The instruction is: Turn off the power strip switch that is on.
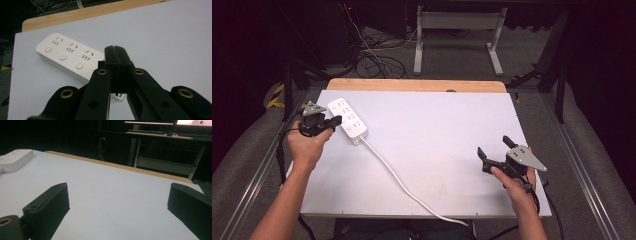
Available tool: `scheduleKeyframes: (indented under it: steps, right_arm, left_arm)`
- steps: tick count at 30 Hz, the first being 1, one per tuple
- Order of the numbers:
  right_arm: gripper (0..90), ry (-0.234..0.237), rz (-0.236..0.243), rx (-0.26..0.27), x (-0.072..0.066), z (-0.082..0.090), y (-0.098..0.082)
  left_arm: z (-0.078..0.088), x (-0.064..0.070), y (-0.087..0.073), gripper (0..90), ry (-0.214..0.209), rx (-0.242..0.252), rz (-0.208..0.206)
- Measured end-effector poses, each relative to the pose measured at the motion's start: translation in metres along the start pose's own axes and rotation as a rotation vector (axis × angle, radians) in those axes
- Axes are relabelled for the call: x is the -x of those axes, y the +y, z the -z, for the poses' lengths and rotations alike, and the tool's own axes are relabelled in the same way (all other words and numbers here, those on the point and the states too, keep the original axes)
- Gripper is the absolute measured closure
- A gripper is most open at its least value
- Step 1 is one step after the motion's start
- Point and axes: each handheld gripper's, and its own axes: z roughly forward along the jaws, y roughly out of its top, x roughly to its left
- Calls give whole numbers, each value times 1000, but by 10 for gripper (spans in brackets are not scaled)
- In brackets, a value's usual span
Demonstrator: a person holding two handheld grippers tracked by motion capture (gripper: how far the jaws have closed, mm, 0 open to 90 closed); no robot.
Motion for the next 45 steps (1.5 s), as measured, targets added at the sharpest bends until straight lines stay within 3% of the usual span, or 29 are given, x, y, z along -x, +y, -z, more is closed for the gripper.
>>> scheduleKeyframes:
  steps: [8, 21, 36, 39, 45]
  right_arm:
    - [43, 9, 1, -2, -3, -3, 1]
    - [40, 18, -3, 7, -4, -5, 3]
    - [40, 25, -4, 12, -4, -7, 5]
    - [40, 26, -4, 11, -5, -8, 5]
    - [40, 30, -3, 8, -6, -7, 6]
  left_arm:
    - [-16, 1, 12, 900, 14, -83, -36]
    - [-41, 5, 12, 900, 33, -183, -63]
    - [-67, 0, 4, 900, 58, -263, -34]
    - [-70, -2, 3, 900, 69, -274, -52]
    - [-79, -6, -2, 900, 78, -298, -29]
